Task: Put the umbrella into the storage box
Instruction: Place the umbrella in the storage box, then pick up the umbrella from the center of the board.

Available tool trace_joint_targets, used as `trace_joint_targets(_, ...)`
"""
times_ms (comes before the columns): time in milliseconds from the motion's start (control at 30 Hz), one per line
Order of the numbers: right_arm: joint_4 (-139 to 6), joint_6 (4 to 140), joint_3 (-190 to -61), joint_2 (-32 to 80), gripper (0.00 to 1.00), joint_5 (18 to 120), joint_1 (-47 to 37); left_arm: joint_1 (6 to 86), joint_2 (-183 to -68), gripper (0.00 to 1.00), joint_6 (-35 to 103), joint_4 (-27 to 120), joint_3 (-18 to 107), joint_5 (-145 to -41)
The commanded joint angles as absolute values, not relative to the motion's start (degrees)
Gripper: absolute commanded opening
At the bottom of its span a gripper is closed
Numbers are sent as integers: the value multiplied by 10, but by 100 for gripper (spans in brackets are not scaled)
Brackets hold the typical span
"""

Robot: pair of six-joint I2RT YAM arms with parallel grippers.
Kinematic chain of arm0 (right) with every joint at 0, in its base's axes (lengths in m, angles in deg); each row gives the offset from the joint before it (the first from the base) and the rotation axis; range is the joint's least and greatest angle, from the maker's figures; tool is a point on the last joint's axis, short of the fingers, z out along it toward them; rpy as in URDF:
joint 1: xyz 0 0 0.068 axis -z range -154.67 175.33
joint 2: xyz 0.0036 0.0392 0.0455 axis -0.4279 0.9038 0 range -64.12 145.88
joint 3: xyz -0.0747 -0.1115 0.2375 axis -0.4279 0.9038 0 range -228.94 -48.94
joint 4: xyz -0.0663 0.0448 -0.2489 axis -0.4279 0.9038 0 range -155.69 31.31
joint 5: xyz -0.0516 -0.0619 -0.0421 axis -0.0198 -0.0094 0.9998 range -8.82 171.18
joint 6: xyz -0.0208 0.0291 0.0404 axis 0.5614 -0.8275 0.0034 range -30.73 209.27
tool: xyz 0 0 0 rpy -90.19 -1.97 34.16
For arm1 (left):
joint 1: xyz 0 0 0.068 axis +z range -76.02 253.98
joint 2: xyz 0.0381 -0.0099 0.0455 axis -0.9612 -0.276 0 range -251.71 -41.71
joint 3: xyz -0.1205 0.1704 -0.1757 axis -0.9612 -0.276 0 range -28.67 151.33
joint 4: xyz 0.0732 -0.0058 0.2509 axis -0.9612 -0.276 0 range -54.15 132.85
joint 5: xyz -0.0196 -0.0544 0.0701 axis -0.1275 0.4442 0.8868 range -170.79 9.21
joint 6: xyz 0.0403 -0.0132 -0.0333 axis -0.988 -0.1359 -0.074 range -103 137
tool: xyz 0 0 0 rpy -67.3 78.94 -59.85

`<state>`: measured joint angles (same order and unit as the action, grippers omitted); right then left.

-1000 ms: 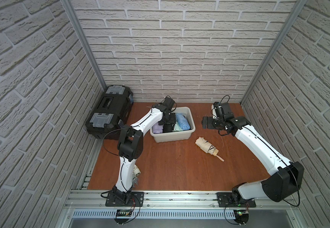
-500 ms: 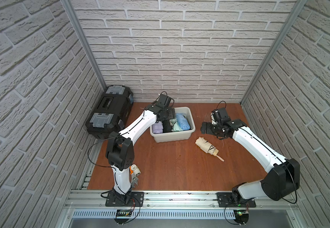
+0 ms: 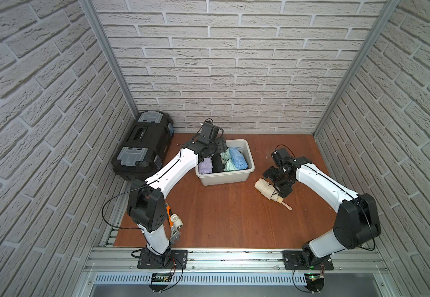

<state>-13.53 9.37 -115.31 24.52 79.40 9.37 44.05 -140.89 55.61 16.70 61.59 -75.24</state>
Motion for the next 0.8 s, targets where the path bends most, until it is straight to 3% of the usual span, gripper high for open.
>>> trace_joint_targets(0,-153,-75,-1127,235,99,775,89,451,-1377,80,547,202,610,-743)
trace_joint_targets(233,-228,-240,-1085,259,99,745,88,469,-1359,81,538,209,599,-742)
trace_joint_targets(767,-331,-337,-1115,336,99,797,88,503,-1338,81,520,206,594,-740)
